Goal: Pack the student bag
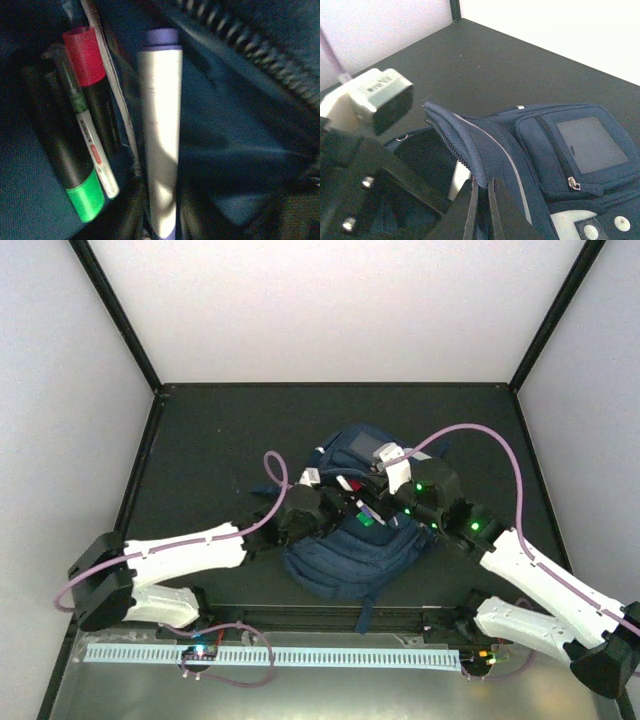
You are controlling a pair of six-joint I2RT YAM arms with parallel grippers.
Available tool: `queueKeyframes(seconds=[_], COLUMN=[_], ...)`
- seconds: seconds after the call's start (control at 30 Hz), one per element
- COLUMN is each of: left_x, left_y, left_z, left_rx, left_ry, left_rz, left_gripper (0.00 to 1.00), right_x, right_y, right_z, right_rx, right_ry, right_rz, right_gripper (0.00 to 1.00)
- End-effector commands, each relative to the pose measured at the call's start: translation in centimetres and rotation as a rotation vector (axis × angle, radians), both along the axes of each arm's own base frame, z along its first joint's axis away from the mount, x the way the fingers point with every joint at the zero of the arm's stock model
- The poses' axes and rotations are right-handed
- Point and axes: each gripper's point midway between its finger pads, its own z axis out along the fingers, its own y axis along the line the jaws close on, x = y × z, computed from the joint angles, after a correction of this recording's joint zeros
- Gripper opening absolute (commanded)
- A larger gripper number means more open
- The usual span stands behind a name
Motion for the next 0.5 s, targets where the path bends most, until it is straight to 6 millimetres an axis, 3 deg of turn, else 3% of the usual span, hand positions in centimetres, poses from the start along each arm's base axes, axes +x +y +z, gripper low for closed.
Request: queueKeyframes(seconds=[0.0, 0.07, 0.1, 0.17, 0.47], left_x=[1.8, 1.6, 1.5, 1.5, -1.2], left_y=[-1.4, -2.0, -2.0, -1.7, 0.1], left_z=[-0.9, -1.2, -1.2, -0.7, 2.6], left_rx=[-0.026, 0.019, 0.059, 0.104, 0.204], left_ry=[0.107, 0.132, 0.134, 0.102, -0.092], left_rz=[0.064, 0.022, 0.013, -0.007, -0.186], left_gripper=[0.35, 0.75, 0.88, 0.92, 0.89], right_x=[0.7, 0.7, 0.7, 0.7, 0.9], right_y=[-0.7, -0.7, -0.8, -0.9, -0.9], right_z=[4.0, 3.9, 3.9, 3.8, 3.5], right_rx=[0.078, 0.071, 0.068, 0.063, 0.057], right_ry=[-0.121, -0.121, -0.124, -0.129, -0.134], right_rz=[-0.044, -0.045, -0.045, -0.050, -0.054], right_gripper=[0.02, 0.02, 0.02, 0.02, 0.02])
